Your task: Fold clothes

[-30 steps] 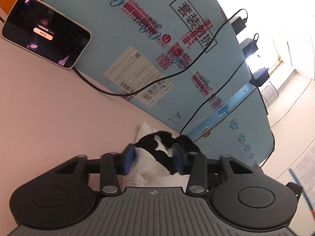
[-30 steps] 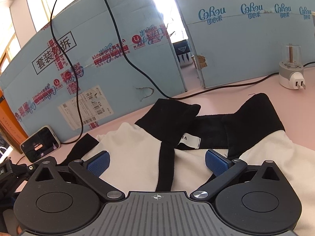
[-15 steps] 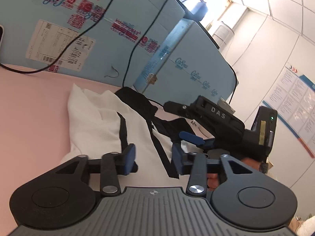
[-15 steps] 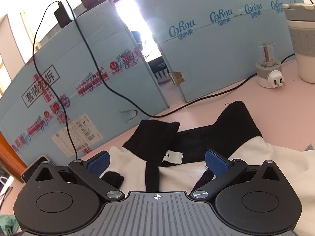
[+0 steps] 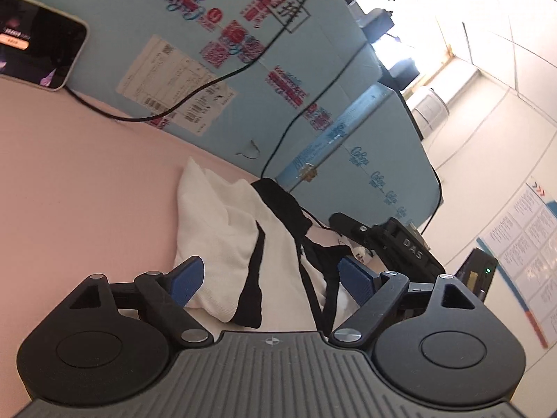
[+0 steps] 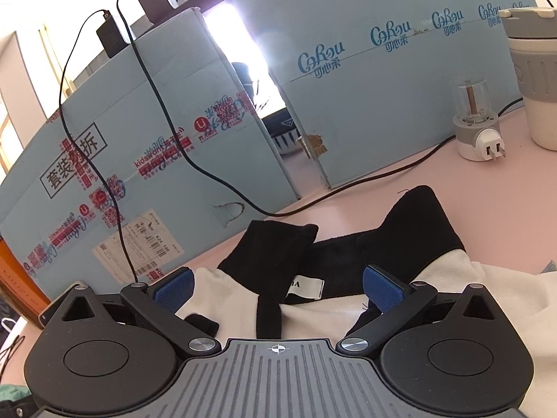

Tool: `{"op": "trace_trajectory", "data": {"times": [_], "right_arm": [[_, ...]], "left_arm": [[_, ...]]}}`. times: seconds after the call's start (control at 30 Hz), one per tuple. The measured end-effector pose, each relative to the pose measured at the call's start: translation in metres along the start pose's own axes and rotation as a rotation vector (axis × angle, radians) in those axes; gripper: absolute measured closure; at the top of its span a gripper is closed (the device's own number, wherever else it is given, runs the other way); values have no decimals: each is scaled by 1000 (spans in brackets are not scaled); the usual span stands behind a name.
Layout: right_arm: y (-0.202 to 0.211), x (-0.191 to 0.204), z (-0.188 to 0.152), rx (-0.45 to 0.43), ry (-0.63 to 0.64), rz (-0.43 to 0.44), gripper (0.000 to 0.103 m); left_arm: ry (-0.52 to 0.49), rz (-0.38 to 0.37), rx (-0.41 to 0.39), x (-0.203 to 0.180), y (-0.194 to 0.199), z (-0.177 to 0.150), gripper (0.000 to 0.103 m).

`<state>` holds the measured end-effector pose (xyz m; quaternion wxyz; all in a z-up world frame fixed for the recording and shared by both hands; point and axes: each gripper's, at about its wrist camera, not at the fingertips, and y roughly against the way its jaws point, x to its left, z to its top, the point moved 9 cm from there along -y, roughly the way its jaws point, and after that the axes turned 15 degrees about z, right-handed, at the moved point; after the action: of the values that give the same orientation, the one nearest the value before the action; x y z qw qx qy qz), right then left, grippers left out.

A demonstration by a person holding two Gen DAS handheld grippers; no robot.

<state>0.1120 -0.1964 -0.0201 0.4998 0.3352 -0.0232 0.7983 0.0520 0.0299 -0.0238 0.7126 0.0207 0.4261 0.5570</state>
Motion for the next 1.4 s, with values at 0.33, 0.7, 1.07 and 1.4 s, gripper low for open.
{"op": "trace_trajectory", "data": {"times": [0.33,0.7,1.07,1.4], "right_arm": [[5,12,8,65,-42,159,75],[-48,56,18,278,128,66,64],[-92,65,-26,503,196,54,81],[-47,79,-16,476,107,156,94]], "left_arm": [[56,10,33,10,-3,2,19],[135,-25,49,18,1,7,19],[211,-63,57,25,1,10,19],[255,-90,49,30,3,12,19]]}}
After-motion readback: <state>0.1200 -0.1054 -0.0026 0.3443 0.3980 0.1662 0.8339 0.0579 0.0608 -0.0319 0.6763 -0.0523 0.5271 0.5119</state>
